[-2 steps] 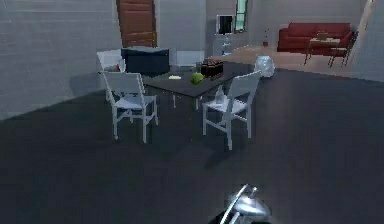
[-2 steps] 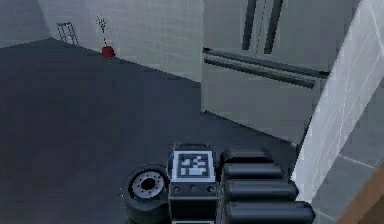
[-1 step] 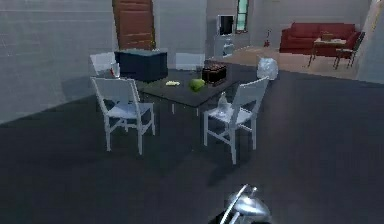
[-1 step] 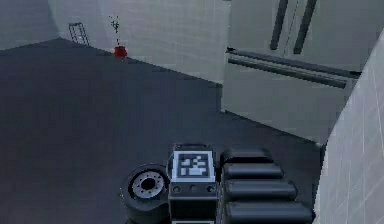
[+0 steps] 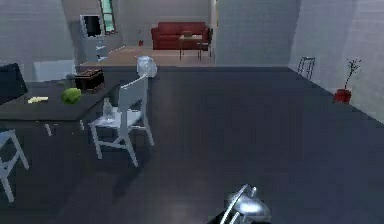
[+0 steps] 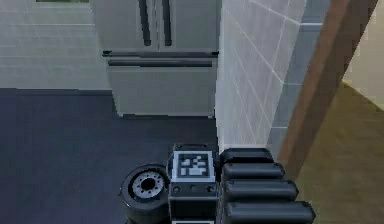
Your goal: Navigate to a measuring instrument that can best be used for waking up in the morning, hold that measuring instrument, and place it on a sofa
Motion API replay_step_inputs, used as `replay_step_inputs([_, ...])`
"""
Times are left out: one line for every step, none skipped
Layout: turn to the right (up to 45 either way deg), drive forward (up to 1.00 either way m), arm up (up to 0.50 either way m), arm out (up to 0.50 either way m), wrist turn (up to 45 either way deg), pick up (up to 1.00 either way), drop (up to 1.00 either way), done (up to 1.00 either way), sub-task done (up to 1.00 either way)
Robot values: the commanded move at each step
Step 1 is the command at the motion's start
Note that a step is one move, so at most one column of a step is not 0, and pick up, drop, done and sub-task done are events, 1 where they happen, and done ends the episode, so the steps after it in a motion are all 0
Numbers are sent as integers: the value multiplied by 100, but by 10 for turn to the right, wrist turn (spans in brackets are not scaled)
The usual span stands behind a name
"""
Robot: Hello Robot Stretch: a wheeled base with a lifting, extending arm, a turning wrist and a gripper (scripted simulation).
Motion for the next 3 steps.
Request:
replay_step_inputs([0, 100, 0, 0, 0, 0, 0, 0, 0])
replay_step_inputs([0, 100, 0, 0, 0, 0, 0, 0, 0])
replay_step_inputs([90, 0, 0, 0, 0, 0, 0, 0, 0])
